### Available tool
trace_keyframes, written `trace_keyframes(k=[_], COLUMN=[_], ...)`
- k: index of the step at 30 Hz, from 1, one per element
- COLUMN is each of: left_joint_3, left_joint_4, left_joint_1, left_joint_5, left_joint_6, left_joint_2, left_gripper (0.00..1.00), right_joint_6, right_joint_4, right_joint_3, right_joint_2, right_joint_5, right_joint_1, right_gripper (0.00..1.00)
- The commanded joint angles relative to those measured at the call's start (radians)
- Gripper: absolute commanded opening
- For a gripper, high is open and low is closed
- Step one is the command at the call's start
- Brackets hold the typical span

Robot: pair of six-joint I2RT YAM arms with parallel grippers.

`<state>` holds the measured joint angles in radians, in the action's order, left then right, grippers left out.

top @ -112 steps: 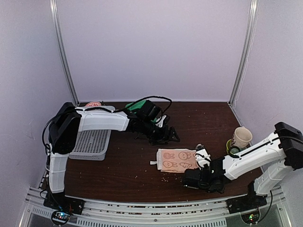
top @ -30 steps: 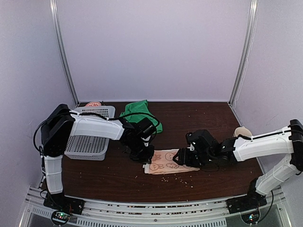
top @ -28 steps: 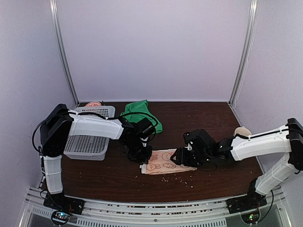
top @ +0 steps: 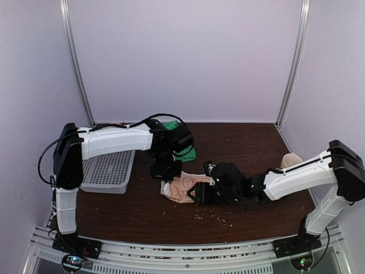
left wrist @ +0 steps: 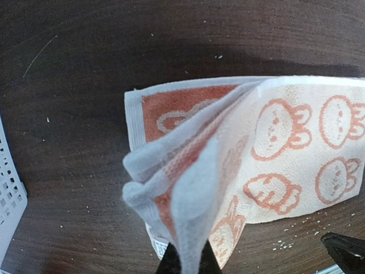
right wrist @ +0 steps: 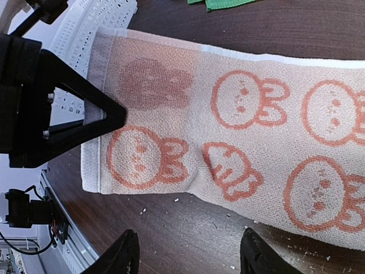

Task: Roll the towels
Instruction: Adjust the towel at the center of the board.

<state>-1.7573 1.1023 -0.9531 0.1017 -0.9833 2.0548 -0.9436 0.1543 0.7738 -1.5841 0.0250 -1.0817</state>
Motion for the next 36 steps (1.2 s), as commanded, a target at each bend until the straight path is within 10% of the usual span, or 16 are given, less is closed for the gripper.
trace_keyframes(k=[1,14,26,36], left_joint_3=[-0.001,0.081,0.170,0.342], left_joint_4=[-0.007,-0.115,-0.141,-0.248], left_joint_1=[0.000,0.041,0.045,0.063], left_joint_5=[-0.012,-0.074,-0.068,-0.105], left_joint_6=[0.001,0.041,0.082,0.058], left_joint_2=[0.042,0.062,0.005,-0.144], left_gripper=[0.00,0.00,0.69,0.76], right_joint_6=[0.025,0.031,0.061,0.080], right_joint_4=[0.002,-0.035,-0.100,-0.156], right_joint_3=[-0.006,-0.088,-0.071,-0.107], right_joint_2=[-0.008,0.053,0.111,0.173], right_joint_5=[-0.046,-0.104,-0.108,-0.122], right_joint_1=[0.002,0.015,0.042,0.131], right_gripper=[0.61,0.61,0.63,0.63])
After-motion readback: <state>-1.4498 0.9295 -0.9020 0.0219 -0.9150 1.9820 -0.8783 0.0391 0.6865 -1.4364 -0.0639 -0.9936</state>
